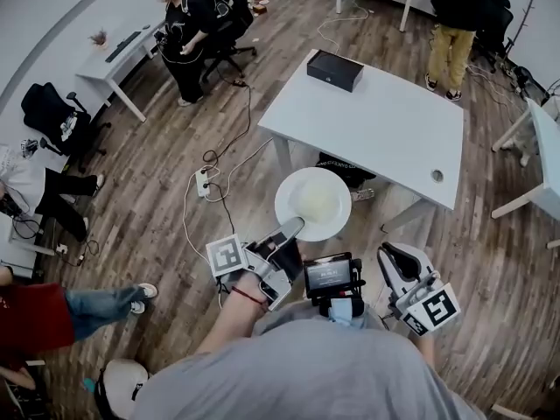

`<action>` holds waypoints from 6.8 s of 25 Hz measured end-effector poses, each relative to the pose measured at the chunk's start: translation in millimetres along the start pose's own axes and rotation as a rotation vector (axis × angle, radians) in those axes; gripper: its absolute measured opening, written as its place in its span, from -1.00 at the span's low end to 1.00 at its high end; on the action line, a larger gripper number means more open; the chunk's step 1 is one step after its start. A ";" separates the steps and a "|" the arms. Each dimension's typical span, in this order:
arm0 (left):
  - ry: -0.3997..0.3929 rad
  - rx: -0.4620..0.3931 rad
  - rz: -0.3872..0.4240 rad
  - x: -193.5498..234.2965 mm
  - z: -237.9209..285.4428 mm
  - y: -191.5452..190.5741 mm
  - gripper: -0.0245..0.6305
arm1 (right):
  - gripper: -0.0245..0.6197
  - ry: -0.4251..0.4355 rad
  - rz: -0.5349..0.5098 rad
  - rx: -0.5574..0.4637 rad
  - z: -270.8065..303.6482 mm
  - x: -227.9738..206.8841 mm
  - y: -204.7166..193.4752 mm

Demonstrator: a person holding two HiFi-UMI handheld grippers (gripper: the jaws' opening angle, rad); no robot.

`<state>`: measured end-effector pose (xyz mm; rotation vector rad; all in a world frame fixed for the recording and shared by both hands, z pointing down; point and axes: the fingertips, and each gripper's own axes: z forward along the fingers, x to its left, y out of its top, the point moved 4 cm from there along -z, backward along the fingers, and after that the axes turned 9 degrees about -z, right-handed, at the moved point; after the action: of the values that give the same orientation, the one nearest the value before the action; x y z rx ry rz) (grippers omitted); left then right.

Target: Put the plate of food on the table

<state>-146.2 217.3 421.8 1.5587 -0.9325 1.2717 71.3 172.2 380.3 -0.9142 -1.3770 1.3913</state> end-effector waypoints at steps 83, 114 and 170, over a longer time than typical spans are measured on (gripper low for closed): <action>0.390 0.577 -0.016 297.8 456.9 213.7 -0.80 | -0.82 -0.405 0.169 0.205 109.1 -338.6 -89.7; 0.716 0.517 0.193 303.3 456.3 229.9 -0.40 | -0.82 -0.362 0.190 0.153 114.5 -352.5 -94.4; 0.080 0.427 1.047 98.9 410.7 185.4 -0.86 | -0.82 -0.288 0.166 0.120 118.5 -345.7 -100.2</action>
<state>-172.7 -232.6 520.4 1.2959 -1.5902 2.3566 65.7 -199.5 453.5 -0.7849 -1.4345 1.7677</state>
